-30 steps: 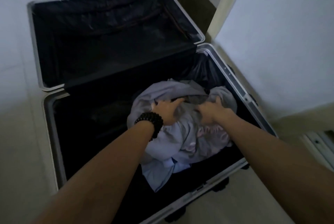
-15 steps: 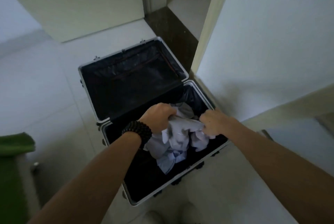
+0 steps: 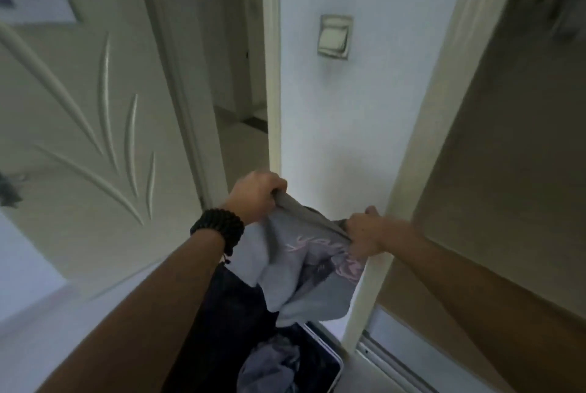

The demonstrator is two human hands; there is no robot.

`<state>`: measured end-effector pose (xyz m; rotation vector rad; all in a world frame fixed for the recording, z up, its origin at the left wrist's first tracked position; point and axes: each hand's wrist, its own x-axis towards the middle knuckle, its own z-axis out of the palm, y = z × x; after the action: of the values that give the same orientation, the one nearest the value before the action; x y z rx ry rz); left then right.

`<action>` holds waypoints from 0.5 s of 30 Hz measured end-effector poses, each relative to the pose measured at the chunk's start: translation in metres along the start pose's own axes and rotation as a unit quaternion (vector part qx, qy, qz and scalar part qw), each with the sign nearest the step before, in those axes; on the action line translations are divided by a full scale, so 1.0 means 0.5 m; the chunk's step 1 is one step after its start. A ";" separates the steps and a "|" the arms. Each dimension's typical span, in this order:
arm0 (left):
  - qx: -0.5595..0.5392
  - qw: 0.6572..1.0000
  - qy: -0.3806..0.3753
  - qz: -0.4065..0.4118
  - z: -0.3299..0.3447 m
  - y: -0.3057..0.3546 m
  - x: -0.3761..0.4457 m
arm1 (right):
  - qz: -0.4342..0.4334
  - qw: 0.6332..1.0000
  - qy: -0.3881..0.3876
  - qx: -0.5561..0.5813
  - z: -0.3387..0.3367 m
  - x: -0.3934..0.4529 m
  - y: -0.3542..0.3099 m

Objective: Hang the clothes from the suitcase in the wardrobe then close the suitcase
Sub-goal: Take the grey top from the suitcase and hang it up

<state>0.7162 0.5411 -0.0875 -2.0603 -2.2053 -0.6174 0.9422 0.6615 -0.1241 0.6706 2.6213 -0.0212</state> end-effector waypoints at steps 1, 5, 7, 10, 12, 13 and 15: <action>0.000 0.999 0.026 0.026 -0.052 0.022 0.017 | 0.030 0.999 -0.007 -0.035 -0.038 -0.053 0.008; 0.054 0.989 0.073 0.121 -0.209 0.126 0.058 | 0.158 0.987 -0.004 -0.013 -0.098 -0.249 0.097; 0.118 0.982 0.073 0.129 -0.246 0.165 0.070 | 0.197 0.978 0.056 0.033 -0.124 -0.327 0.133; 0.144 0.979 0.081 0.121 -0.267 0.256 0.095 | 0.220 0.958 0.182 0.023 -0.163 -0.464 0.186; 0.120 0.982 0.082 0.122 -0.259 0.324 0.117 | 0.238 0.943 0.231 -0.016 -0.166 -0.539 0.222; 0.106 0.983 0.076 0.127 -0.252 0.380 0.136 | 0.250 0.935 0.248 -0.036 -0.162 -0.591 0.244; 0.095 0.988 0.043 0.113 -0.242 0.452 0.166 | 0.266 0.921 0.279 -0.054 -0.152 -0.647 0.271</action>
<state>0.8995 0.5859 0.1049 -2.1002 -1.8677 -0.4478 1.2289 0.6430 0.0906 1.5083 2.8159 0.5475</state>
